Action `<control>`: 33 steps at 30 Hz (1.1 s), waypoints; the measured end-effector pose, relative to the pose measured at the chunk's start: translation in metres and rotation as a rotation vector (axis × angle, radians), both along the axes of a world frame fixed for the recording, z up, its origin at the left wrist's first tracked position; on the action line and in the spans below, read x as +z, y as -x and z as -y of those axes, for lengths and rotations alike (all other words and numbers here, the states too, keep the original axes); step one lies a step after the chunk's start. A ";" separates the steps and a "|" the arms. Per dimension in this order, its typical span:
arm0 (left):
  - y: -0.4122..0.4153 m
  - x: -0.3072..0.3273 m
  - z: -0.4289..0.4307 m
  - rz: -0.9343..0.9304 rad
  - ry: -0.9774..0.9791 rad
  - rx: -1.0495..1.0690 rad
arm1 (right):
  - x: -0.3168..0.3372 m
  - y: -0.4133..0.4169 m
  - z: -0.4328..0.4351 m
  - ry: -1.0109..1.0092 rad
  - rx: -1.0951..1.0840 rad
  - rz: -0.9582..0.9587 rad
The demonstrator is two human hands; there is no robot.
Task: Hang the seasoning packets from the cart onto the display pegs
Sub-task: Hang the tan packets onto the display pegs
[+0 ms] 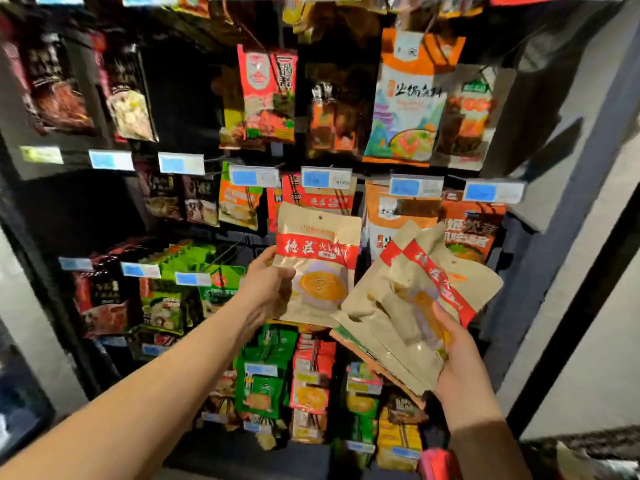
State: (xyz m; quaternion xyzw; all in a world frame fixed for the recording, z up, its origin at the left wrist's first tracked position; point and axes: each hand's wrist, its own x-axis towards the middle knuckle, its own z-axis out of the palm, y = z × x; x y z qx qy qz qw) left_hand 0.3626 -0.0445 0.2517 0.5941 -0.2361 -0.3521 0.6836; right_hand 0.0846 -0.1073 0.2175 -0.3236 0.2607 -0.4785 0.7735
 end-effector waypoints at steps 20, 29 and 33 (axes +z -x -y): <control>-0.060 -0.016 0.072 -0.024 0.151 -0.085 | 0.017 -0.048 0.034 0.096 -0.117 -0.029; -0.075 0.008 0.091 -0.017 0.162 -0.147 | 0.000 -0.063 0.047 0.067 -0.384 -0.018; -0.073 0.007 0.095 -0.051 0.138 -0.122 | -0.007 -0.063 0.054 0.030 -0.391 -0.001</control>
